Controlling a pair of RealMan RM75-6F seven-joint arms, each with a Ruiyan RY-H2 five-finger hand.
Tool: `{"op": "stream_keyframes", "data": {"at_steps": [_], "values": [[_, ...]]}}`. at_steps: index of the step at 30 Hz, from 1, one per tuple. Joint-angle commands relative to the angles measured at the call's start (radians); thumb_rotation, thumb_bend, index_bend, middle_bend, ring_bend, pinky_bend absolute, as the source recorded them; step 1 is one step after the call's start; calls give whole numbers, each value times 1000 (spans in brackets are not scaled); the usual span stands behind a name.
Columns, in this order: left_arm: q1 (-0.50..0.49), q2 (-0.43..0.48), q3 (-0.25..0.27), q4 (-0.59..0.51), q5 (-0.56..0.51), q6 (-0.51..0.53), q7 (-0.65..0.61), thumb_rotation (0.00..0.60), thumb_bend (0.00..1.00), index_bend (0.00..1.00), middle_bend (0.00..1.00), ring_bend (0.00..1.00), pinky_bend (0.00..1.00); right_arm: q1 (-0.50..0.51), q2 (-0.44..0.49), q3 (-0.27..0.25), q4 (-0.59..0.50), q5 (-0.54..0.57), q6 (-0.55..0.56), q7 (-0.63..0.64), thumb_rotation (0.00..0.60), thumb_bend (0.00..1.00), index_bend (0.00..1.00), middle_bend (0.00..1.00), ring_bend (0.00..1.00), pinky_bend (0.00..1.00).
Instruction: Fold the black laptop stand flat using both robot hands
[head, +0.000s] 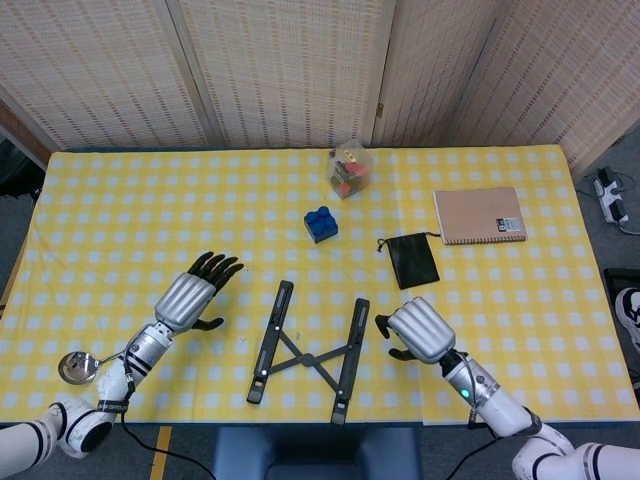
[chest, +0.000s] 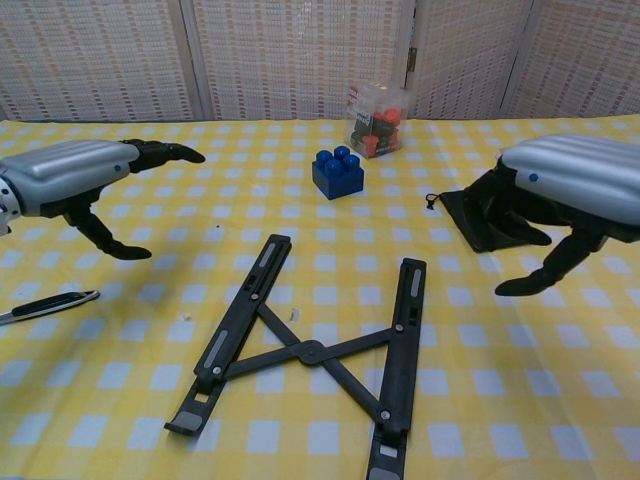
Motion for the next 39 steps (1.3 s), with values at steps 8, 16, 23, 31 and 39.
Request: {"op": "stream_keyframes", "data": {"at_steps": [8, 16, 23, 31, 39], "values": [[35, 16, 28, -21, 12, 53, -27, 600, 226, 0, 68, 0, 0, 55, -206, 24, 259, 56, -96, -40, 600, 122, 648, 885, 908, 908], [48, 22, 41, -21, 15, 68, -39, 600, 226, 0, 67, 0, 0, 74, -279, 34, 362, 53, -98, -12, 600, 123, 648, 886, 910, 908], [53, 23, 43, -18, 14, 75, -40, 600, 226, 0, 67, 0, 0, 95, -326, 45, 411, 50, -102, -6, 600, 123, 648, 886, 909, 908], [61, 26, 46, -13, 9, 81, -43, 600, 226, 0, 67, 0, 0, 127, -382, 67, 467, 63, -118, -29, 600, 122, 648, 885, 908, 908], [64, 25, 47, -1, 10, 84, -59, 600, 226, 0, 67, 0, 0, 156, -445, 93, 527, 73, -115, -43, 600, 122, 647, 881, 908, 908]]}}
